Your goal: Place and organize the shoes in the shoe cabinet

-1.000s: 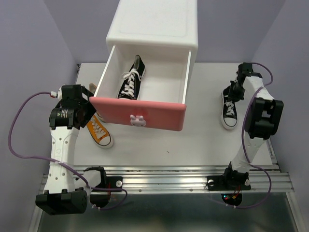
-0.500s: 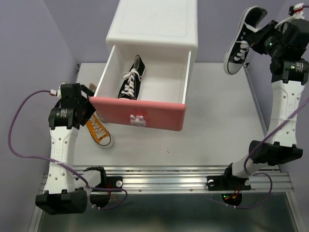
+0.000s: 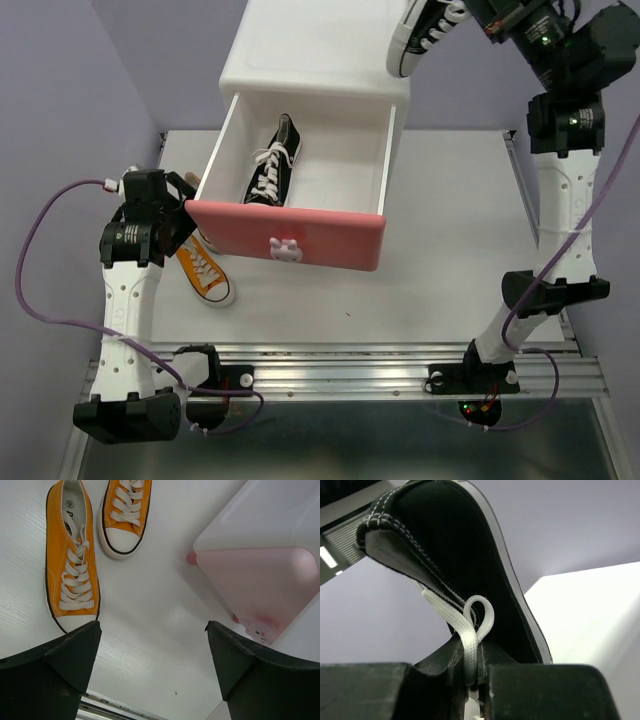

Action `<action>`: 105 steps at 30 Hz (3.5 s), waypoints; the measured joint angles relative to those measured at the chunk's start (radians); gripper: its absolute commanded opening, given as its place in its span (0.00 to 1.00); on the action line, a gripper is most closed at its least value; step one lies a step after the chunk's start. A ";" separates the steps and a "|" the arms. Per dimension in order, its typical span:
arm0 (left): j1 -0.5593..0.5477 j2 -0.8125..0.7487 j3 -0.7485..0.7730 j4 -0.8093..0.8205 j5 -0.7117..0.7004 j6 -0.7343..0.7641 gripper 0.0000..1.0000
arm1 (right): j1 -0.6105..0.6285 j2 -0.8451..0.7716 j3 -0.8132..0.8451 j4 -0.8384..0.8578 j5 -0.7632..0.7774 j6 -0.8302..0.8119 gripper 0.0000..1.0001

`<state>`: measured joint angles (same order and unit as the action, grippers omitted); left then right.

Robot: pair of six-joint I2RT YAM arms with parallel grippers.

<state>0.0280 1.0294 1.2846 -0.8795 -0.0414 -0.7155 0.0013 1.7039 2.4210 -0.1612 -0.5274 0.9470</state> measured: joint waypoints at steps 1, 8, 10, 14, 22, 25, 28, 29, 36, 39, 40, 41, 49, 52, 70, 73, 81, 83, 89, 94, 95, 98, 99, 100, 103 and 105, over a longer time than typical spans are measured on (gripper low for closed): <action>0.000 0.000 0.000 0.000 0.000 0.001 0.99 | 0.044 0.014 0.011 0.018 0.004 0.012 0.01; 0.000 -0.018 0.000 -0.001 0.000 0.005 0.99 | 0.369 0.068 0.025 0.065 0.011 0.047 0.01; 0.000 -0.023 0.000 -0.001 0.000 0.005 0.99 | 0.454 0.084 0.028 0.061 0.010 0.032 0.01; 0.000 -0.033 0.000 -0.001 0.002 0.003 0.99 | 0.578 0.090 0.028 -0.034 0.025 -0.043 0.01; 0.000 -0.059 -0.031 0.010 0.016 -0.016 0.99 | 0.726 0.077 -0.043 -0.260 0.084 -0.234 0.01; 0.000 -0.058 -0.045 0.019 0.024 -0.023 0.99 | 0.742 0.084 -0.048 -0.386 0.127 -0.305 0.01; 0.000 -0.058 -0.048 0.024 0.029 -0.026 0.99 | 0.753 0.085 -0.048 -0.473 0.173 -0.346 0.01; 0.000 -0.058 -0.048 0.026 0.030 -0.026 0.99 | 0.759 0.084 -0.049 -0.492 0.193 -0.354 0.01; 0.000 -0.064 -0.081 0.039 0.034 -0.034 0.99 | 0.777 0.047 -0.101 -0.623 0.315 -0.392 0.01; 0.000 -0.063 -0.083 0.040 0.034 -0.034 0.99 | 0.790 0.038 -0.112 -0.684 0.348 -0.400 0.01; 0.000 -0.063 -0.083 0.042 0.034 -0.034 0.99 | 0.793 0.038 -0.112 -0.700 0.356 -0.401 0.01; 0.000 -0.063 -0.083 0.043 0.034 -0.034 0.99 | 0.795 0.038 -0.112 -0.714 0.365 -0.401 0.01; 0.000 -0.063 -0.083 0.053 0.034 -0.034 0.99 | 0.815 0.038 -0.111 -0.752 0.456 -0.378 0.01; 0.000 -0.063 -0.084 0.054 0.034 -0.034 0.99 | 0.838 0.038 -0.109 -0.779 0.547 -0.356 0.00; 0.000 -0.063 -0.099 0.054 0.063 -0.005 0.99 | 1.016 0.086 0.024 -0.914 1.098 -0.203 0.01; 0.000 -0.063 -0.099 0.043 0.063 0.005 0.99 | 1.039 0.086 0.024 -0.925 1.156 -0.182 0.01; 0.000 -0.074 -0.099 0.027 0.063 0.020 0.99 | 1.040 0.090 0.024 -0.939 1.235 -0.169 0.01; 0.000 -0.079 -0.099 0.024 0.063 0.021 0.99 | 1.041 0.092 0.023 -0.939 1.234 -0.169 0.01; 0.000 -0.087 -0.099 0.022 0.063 0.025 0.99 | 1.040 0.114 0.023 -0.930 1.234 -0.168 0.01; 0.000 -0.091 -0.100 0.018 0.041 0.027 0.99 | 1.040 0.122 0.023 -0.925 1.238 -0.168 0.01; 0.000 -0.093 -0.100 0.014 0.039 0.027 0.99 | 1.040 0.122 0.023 -0.925 1.239 -0.168 0.01; 0.000 -0.100 -0.100 0.010 0.032 0.026 0.99 | 1.040 0.124 0.023 -0.926 1.248 -0.163 0.01; 0.000 -0.103 -0.101 0.005 0.029 0.026 0.99 | 1.040 0.124 0.023 -0.927 1.253 -0.161 0.01; 0.000 -0.103 -0.101 0.004 0.028 0.026 0.99 | 1.040 0.126 0.023 -0.928 1.256 -0.160 0.01; 0.000 -0.106 -0.101 -0.002 0.024 0.025 0.99 | 1.040 0.132 0.023 -0.927 1.262 -0.160 0.02; 0.000 -0.107 -0.105 -0.001 0.023 0.023 0.99 | 1.040 0.137 0.023 -0.924 1.264 -0.160 0.02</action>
<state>0.0284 0.9222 1.1793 -0.8803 -0.0189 -0.6926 1.0412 1.8408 2.4435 -1.0851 0.7364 0.7872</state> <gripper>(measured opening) 0.986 0.131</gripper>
